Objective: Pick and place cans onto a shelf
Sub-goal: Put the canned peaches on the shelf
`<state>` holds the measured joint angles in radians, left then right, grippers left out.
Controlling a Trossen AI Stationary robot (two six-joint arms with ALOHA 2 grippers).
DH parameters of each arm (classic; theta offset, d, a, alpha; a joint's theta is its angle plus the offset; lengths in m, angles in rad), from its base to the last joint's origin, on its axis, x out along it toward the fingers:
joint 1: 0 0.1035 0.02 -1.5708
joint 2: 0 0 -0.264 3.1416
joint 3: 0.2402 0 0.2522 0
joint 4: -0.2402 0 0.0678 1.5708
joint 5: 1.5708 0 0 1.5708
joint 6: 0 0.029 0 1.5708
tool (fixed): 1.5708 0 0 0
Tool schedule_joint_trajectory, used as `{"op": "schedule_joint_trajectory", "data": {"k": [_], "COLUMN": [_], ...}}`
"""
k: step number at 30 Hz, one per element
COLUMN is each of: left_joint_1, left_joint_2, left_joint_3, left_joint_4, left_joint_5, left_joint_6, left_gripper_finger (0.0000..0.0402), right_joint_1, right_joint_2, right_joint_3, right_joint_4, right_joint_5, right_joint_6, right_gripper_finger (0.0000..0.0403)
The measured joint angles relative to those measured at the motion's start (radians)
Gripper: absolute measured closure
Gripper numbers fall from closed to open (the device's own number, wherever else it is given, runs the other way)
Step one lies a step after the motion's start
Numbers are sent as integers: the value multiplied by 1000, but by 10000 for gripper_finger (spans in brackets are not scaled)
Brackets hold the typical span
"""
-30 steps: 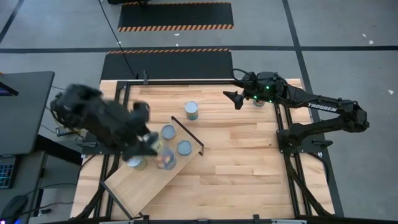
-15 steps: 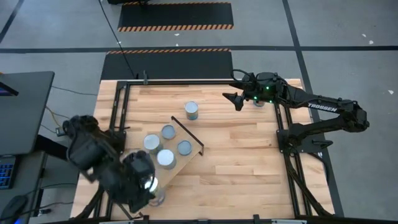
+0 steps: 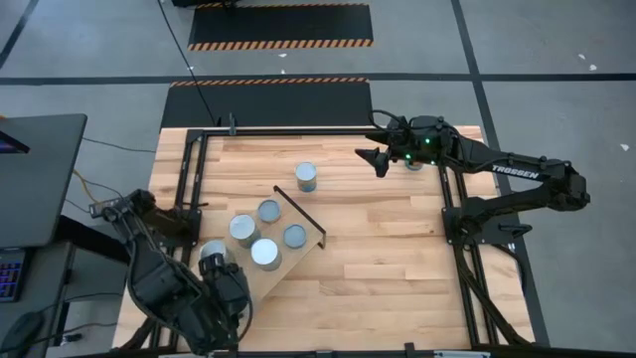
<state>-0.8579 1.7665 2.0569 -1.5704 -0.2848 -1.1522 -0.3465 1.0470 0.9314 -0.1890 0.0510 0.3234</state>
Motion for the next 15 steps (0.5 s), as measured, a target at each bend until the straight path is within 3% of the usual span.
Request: {"op": "schedule_joint_trajectory", "data": {"k": [15], "left_joint_1": [2], "left_joint_2": [-5], "left_joint_3": [-109], "left_joint_4": [-1], "left_joint_5": [-179], "left_joint_6": [124], "left_gripper_finger": [83], "right_joint_1": [18], "right_joint_2": [0], "right_joint_3": [0], "right_joint_4": [0], "right_joint_5": [-2], "right_joint_6": [100], "right_gripper_finger": [55]}}
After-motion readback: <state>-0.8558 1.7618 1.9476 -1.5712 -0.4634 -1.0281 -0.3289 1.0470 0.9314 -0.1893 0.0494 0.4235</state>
